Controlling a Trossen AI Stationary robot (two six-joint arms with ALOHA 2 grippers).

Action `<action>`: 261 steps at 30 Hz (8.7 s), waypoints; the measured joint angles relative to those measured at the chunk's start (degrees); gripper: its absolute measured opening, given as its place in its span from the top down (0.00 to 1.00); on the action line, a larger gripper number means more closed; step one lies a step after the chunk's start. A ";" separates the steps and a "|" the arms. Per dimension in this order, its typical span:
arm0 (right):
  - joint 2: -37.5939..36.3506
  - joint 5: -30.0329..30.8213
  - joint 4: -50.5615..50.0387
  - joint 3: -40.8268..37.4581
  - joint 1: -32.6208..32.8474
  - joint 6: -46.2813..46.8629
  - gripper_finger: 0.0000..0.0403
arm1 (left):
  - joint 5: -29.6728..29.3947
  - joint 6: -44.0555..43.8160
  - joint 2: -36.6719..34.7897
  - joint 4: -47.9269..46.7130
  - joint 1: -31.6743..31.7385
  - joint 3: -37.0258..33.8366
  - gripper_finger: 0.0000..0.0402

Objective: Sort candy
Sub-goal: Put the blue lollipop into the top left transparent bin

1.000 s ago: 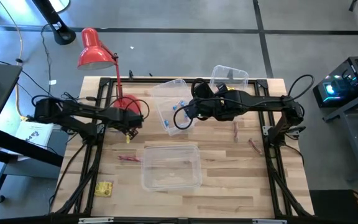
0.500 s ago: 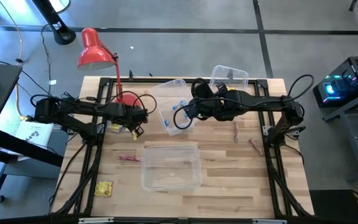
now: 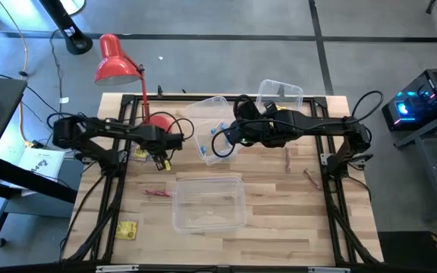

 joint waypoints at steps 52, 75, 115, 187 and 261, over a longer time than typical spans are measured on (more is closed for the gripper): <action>-0.07 -4.94 5.72 -7.21 -0.14 1.02 1.00 | 5.71 -0.57 -3.03 0.28 -0.91 14.78 0.92; -0.11 -5.14 9.61 -7.23 -0.37 -0.21 1.00 | 7.17 -4.02 4.60 -6.49 4.81 7.39 0.60; -0.19 -4.73 10.38 -7.26 -0.85 -1.55 1.00 | 15.22 -1.99 -18.18 14.32 3.39 15.32 1.00; -1.22 -7.74 7.62 1.42 -7.52 -19.83 1.00 | -16.38 -84.48 -10.38 0.30 9.73 -14.31 0.52; -0.53 -12.64 7.37 1.40 -11.63 -12.48 1.00 | -17.40 -55.85 -13.10 -7.65 -3.81 -7.00 1.00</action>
